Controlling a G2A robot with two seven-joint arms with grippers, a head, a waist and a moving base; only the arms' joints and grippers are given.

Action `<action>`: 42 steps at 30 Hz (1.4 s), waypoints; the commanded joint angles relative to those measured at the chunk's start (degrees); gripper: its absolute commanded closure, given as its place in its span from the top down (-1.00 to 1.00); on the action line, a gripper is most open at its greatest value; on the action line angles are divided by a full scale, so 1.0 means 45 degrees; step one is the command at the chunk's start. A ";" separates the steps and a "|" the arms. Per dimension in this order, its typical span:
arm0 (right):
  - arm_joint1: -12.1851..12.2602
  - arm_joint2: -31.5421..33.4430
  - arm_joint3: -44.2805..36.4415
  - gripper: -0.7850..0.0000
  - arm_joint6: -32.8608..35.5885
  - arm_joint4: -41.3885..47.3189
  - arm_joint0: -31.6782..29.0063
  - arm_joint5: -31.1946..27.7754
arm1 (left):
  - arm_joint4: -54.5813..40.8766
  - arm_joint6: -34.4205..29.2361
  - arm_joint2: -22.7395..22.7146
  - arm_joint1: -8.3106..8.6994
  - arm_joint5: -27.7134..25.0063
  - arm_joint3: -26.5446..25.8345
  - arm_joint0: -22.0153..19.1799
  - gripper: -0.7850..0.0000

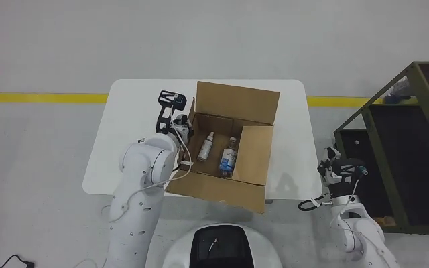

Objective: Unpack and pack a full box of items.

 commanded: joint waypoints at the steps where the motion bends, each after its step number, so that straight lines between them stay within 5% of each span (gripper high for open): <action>1: 0.0000 0.0000 0.0000 -1.00 0.0000 0.0000 0.0000 0.0000 | -0.0243 0.0216 -0.0067 0.0011 0.0157 -0.0085 0.0137 -1.00; 15: 0.0000 0.0000 0.0000 -1.00 0.0000 0.0000 0.0000 0.0000 | -0.1699 -0.0363 -0.0586 0.0154 0.0581 -0.0397 0.0341 -1.00; 16: 0.0000 0.0000 0.0000 -0.69 0.0000 0.0000 0.0000 0.0000 | -0.1699 -0.0363 -0.0586 0.0154 0.0581 -0.0397 0.0341 -1.00; 17: 0.0000 0.0000 0.0000 0.87 0.0000 0.0000 0.0000 0.0000 | -0.1699 -0.0363 -0.0586 0.0154 0.0581 -0.0397 0.0341 -1.00; 18: 0.0000 0.0000 0.0000 1.00 0.0000 0.0000 0.0000 0.0000 | -0.1699 -0.0363 -0.0586 0.0154 0.0581 -0.0397 0.0341 -1.00; 42: 0.0000 0.0000 0.0000 1.00 0.0000 0.0000 0.0000 0.0000 | -0.1699 -0.0363 -0.0586 0.0154 0.0581 -0.0397 0.0341 -1.00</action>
